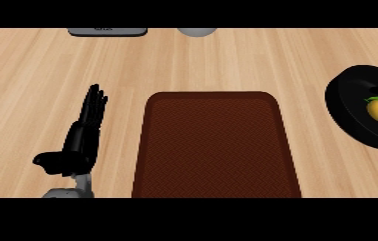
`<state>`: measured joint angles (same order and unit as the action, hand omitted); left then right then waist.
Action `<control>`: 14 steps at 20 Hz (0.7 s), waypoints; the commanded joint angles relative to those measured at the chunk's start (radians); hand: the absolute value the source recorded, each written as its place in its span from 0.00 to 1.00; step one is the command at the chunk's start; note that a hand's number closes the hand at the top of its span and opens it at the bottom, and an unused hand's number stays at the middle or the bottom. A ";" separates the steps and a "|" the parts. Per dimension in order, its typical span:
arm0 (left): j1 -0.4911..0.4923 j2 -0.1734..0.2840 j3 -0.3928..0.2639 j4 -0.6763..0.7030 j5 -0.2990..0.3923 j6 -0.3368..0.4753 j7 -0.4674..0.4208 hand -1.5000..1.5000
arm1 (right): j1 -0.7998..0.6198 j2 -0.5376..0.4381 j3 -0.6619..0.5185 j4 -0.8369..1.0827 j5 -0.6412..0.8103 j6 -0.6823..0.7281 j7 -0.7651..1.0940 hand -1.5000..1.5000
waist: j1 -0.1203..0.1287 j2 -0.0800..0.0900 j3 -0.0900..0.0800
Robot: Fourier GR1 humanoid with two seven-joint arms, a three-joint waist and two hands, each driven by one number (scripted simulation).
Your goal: Pick the lemon from the tray and place it in the pot
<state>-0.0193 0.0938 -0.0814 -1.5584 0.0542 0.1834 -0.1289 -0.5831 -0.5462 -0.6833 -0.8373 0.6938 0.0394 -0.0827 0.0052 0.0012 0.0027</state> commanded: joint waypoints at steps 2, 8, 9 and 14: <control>0.021 0.012 0.000 -0.041 0.011 -0.015 0.026 0.50 | -0.020 -0.044 -0.163 0.072 -0.183 -0.001 -0.105 0.00 | 0.005 0.001 0.000; 0.010 -0.009 -0.011 -0.022 -0.005 -0.009 0.017 0.50 | -0.018 -0.174 -0.257 0.264 -0.285 0.005 -0.201 0.00 | 0.011 0.006 0.000; 0.023 -0.016 -0.013 0.018 -0.026 -0.005 -0.037 0.50 | -0.007 -0.176 -0.245 0.242 -0.303 0.021 -0.175 0.00 | 0.003 0.003 -0.002; 0.013 -0.010 -0.003 -0.055 -0.001 -0.019 0.013 0.50 | 0.008 -0.260 -0.273 0.413 -0.342 -0.010 -0.341 0.00 | 0.018 0.007 0.001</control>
<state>-0.0091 0.0812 -0.0854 -1.5804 0.0442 0.1769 -0.1255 -0.5741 -0.7403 -0.9297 -0.5606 0.3817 0.0509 -0.3183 0.0116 0.0045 0.0017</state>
